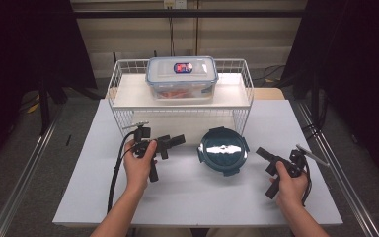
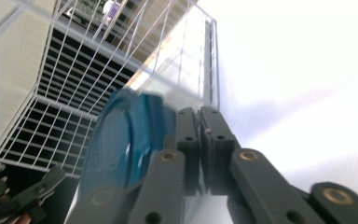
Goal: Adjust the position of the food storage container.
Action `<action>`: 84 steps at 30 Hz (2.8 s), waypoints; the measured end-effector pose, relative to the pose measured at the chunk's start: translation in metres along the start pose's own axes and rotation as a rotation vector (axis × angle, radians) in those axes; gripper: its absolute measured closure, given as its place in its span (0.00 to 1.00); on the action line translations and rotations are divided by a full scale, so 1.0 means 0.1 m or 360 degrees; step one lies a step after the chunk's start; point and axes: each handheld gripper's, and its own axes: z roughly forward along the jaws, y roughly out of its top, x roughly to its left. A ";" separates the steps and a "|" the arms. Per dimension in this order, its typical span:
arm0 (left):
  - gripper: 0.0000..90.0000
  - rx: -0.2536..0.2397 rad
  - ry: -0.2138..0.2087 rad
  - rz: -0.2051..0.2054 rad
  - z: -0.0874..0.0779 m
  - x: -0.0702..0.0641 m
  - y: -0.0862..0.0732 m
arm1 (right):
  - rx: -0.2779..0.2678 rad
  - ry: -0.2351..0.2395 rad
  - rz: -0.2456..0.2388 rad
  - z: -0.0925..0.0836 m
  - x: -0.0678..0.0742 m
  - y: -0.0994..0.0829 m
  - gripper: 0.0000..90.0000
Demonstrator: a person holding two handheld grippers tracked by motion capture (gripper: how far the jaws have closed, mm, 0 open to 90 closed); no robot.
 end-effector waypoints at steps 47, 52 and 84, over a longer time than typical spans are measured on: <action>0.07 0.0113 0.0107 0.0002 -0.13 0.06 -0.03 | 0.0345 0.0223 -0.0326 0.54 0.36 -0.43 1.00; 0.08 0.0133 0.0130 -0.0023 -0.14 0.09 -0.06 | 0.0390 0.0268 -0.0289 0.52 0.40 -0.51 1.00; 0.10 0.0216 0.0209 -0.0322 -0.11 0.25 -0.32 | 0.0296 0.0308 -0.0047 0.51 0.50 -0.66 0.53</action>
